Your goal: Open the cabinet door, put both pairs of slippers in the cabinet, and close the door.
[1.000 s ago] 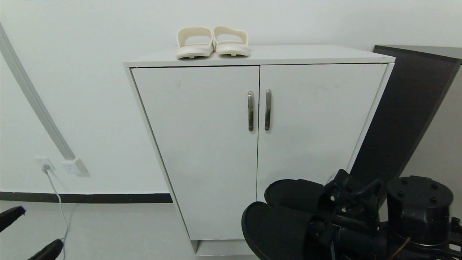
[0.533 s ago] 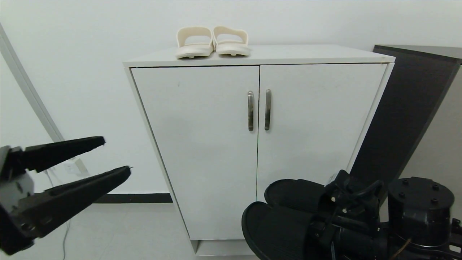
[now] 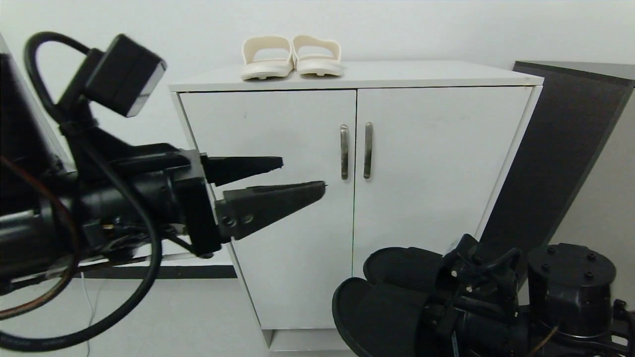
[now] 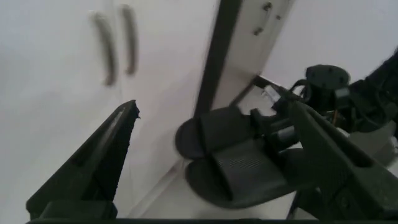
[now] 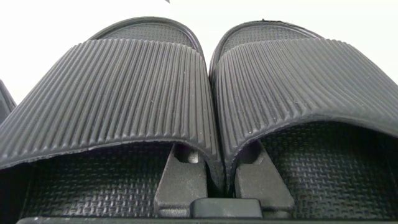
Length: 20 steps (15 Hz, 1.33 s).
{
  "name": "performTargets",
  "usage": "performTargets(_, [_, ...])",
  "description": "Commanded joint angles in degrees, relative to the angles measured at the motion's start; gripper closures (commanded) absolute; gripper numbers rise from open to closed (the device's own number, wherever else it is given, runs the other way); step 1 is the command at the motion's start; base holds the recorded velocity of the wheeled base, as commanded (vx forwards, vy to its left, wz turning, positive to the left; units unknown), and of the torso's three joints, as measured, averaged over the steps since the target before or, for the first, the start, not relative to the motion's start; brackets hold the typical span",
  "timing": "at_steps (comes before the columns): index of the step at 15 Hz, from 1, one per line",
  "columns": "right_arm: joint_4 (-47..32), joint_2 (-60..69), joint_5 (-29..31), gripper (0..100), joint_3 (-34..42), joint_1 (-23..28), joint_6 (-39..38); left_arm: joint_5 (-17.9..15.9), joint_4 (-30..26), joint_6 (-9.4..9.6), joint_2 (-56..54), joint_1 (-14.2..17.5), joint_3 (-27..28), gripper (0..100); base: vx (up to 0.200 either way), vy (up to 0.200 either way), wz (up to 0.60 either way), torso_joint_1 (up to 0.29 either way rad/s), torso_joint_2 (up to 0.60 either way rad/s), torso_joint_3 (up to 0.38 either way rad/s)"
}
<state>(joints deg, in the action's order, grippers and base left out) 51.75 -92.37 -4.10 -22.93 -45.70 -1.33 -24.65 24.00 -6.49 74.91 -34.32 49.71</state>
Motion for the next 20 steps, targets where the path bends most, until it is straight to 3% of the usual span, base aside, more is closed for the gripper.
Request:
performTargets(1, [0.0,-0.2,0.0,100,0.0,0.1,0.0,0.7,0.8,-1.69,7.0,-4.0,4.9,0,0.000,0.000,0.00,0.000,0.00,0.000])
performTargets(2, [0.0,-0.2,-0.1,100,0.0,0.1,0.0,1.6,1.0,-2.83,8.8,-5.1,7.0,0,0.000,0.000,0.00,0.000,0.00,0.000])
performTargets(4, [0.0,-0.2,-0.1,100,0.0,0.1,0.0,2.5,0.9,-2.92,10.7,-5.8,8.6,0,0.000,0.000,0.00,0.000,0.00,0.000])
performTargets(8, [0.7,-0.2,0.0,100,0.1,0.1,0.0,0.4,1.0,-3.09,17.0,-7.3,13.4,0,0.000,0.000,0.00,0.000,0.00,0.000])
performTargets(10, [0.8,-0.2,0.1,100,0.2,0.1,0.1,-1.8,1.1,-6.87,20.8,-7.2,17.0,0,0.000,0.000,0.00,0.000,0.00,0.000])
performTargets(12, [0.8,-0.1,0.1,100,0.3,0.1,0.1,-4.8,2.5,-8.54,22.6,-6.6,18.0,0,0.000,0.000,0.00,0.000,0.00,0.000])
performTargets(13, [0.8,-0.2,0.1,100,0.3,0.1,0.1,-4.6,3.7,-8.81,23.8,-6.0,18.1,0,0.000,0.000,0.00,0.000,0.00,0.000])
performTargets(20, [0.8,-0.8,0.3,100,0.3,0.1,0.1,4.2,5.0,-9.33,30.2,-3.9,24.3,0,0.000,0.000,0.00,0.000,0.00,0.000])
